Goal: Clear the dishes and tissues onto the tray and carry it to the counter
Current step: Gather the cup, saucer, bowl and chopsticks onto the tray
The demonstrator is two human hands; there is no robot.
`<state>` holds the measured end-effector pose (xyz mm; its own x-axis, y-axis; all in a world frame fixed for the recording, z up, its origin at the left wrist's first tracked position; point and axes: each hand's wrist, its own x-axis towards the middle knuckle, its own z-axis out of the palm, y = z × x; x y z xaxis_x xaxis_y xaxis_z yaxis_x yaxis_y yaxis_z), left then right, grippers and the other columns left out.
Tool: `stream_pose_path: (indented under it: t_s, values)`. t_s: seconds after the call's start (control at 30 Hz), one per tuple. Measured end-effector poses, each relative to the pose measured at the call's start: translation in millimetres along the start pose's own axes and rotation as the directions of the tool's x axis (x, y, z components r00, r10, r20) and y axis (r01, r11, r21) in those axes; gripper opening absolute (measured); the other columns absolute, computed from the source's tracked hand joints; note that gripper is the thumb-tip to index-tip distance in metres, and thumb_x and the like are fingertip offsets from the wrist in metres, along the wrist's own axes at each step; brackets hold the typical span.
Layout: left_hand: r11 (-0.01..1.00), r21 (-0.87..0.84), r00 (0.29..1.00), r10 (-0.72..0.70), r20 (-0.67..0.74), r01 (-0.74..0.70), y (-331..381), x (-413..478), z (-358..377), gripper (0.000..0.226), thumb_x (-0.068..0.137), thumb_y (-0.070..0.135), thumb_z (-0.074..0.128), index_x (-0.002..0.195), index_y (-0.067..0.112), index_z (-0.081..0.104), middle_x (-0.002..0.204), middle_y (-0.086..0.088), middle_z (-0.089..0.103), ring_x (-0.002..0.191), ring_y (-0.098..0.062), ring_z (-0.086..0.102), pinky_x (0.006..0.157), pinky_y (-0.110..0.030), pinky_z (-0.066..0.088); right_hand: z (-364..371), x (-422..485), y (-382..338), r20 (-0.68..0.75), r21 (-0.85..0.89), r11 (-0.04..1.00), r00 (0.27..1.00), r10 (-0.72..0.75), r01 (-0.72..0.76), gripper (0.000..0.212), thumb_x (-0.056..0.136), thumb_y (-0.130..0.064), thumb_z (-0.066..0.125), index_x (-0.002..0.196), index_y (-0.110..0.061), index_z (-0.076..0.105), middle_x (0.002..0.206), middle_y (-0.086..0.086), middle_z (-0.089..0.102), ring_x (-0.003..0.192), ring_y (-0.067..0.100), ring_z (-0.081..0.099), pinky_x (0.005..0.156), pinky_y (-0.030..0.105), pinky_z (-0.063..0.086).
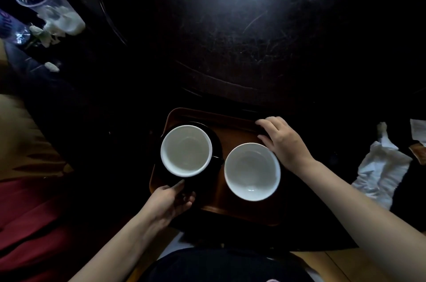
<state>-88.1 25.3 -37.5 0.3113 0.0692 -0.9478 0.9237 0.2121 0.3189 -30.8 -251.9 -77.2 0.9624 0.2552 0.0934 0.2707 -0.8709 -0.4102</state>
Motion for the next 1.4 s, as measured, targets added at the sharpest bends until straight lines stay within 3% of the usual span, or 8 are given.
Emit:
stream_pose_path:
  t_s: [0.27, 0.53, 0.67, 0.8, 1.03, 1.2, 1.33, 1.4]
  values:
    - [0.996, 0.062, 0.998, 0.064, -0.03, -0.062, -3, -2, -2, 0.023, 0.094, 0.015, 0.047, 0.078, 0.001, 0.056, 0.056, -0.01, 0.056, 0.043, -0.016, 0.059, 0.038, -0.02, 0.05, 0, -13, 11, -0.12, -0.074, 0.994, 0.99, 0.076, -0.086, 0.017, 0.08, -0.018, 0.055, 0.088, -0.009, 0.066, 0.082, 0.008, 0.063, 0.08, 0.024, 0.054, 0.068, 0.04, 0.051]
    - [0.972, 0.165, 0.981, 0.183, -0.068, -0.17, 0, -1, -1, 0.014, 0.095, 0.011, 0.044, 0.09, 0.0, 0.051, 0.073, -0.017, 0.06, 0.039, -0.014, 0.062, 0.037, -0.021, 0.05, -1, -10, -2, -0.122, -0.009, 0.979, 0.972, 0.203, -0.206, 0.016, 0.075, -0.009, 0.066, 0.09, -0.004, 0.065, 0.084, 0.012, 0.063, 0.08, 0.031, 0.06, 0.072, 0.041, 0.051]
    - [0.975, 0.132, 0.982, 0.184, -0.039, -0.178, 6, 4, 2, 0.023, 0.095, 0.007, 0.043, 0.112, -0.007, 0.045, 0.08, -0.017, 0.06, 0.038, -0.013, 0.063, 0.035, -0.021, 0.049, -9, -36, -9, -0.205, 0.051, 0.916, 0.894, 0.399, -0.397, 0.021, 0.08, -0.005, 0.065, 0.1, -0.002, 0.063, 0.093, 0.016, 0.062, 0.09, 0.032, 0.058, 0.081, 0.041, 0.05]
    - [0.975, 0.118, 0.981, 0.193, -0.022, -0.189, 11, 12, 8, 0.035, 0.095, 0.006, 0.042, 0.124, -0.014, 0.039, 0.085, -0.018, 0.059, 0.039, -0.013, 0.064, 0.035, -0.022, 0.049, -12, -61, -21, -0.036, 0.108, 0.738, 0.739, 0.673, -0.667, 0.032, 0.088, -0.017, 0.058, 0.115, -0.002, 0.054, 0.107, 0.017, 0.058, 0.099, 0.034, 0.056, 0.079, 0.042, 0.047]
    - [0.964, 0.09, 0.968, 0.243, 0.07, -0.249, 20, 11, 18, 0.022, 0.095, 0.002, 0.038, 0.081, 0.002, 0.056, 0.076, -0.014, 0.06, 0.049, -0.018, 0.063, 0.04, -0.021, 0.052, -8, -65, -32, 0.061, 0.166, 0.633, 0.649, 0.759, -0.756, 0.033, 0.09, -0.016, 0.054, 0.121, -0.006, 0.048, 0.108, 0.017, 0.062, 0.098, 0.037, 0.059, 0.078, 0.04, 0.046]
    - [0.967, 0.069, 0.965, 0.235, 0.115, -0.244, 18, 13, 12, 0.019, 0.095, 0.005, 0.039, 0.087, 0.001, 0.055, 0.074, -0.015, 0.06, 0.041, -0.013, 0.064, 0.04, -0.021, 0.052, -22, -75, -44, -0.03, 0.315, 0.598, 0.622, 0.783, -0.737, 0.024, 0.094, -0.026, 0.047, 0.103, -0.01, 0.061, 0.093, 0.011, 0.067, 0.089, 0.031, 0.061, 0.074, 0.036, 0.044]
    - [0.962, 0.07, 0.957, 0.252, 0.145, -0.264, 17, 14, 10, 0.02, 0.096, 0.006, 0.039, 0.088, 0.001, 0.056, 0.061, -0.012, 0.066, 0.042, -0.013, 0.065, 0.041, -0.022, 0.053, -28, -80, -64, 0.194, 0.378, 0.582, 0.677, 0.71, -0.72, 0.031, 0.095, -0.037, 0.044, 0.094, -0.014, 0.065, 0.08, 0.005, 0.068, 0.08, 0.022, 0.062, 0.074, 0.036, 0.047]
    - [0.961, 0.057, 0.953, 0.259, 0.157, -0.27, 17, 13, 11, 0.019, 0.096, 0.007, 0.039, 0.089, 0.001, 0.056, 0.069, -0.013, 0.064, 0.045, -0.015, 0.065, 0.043, -0.022, 0.054, -19, -79, -68, 0.183, 0.321, 0.622, 0.691, 0.699, -0.714, 0.034, 0.095, -0.031, 0.042, 0.085, -0.006, 0.063, 0.077, 0.011, 0.065, 0.076, 0.028, 0.061, 0.067, 0.04, 0.048]
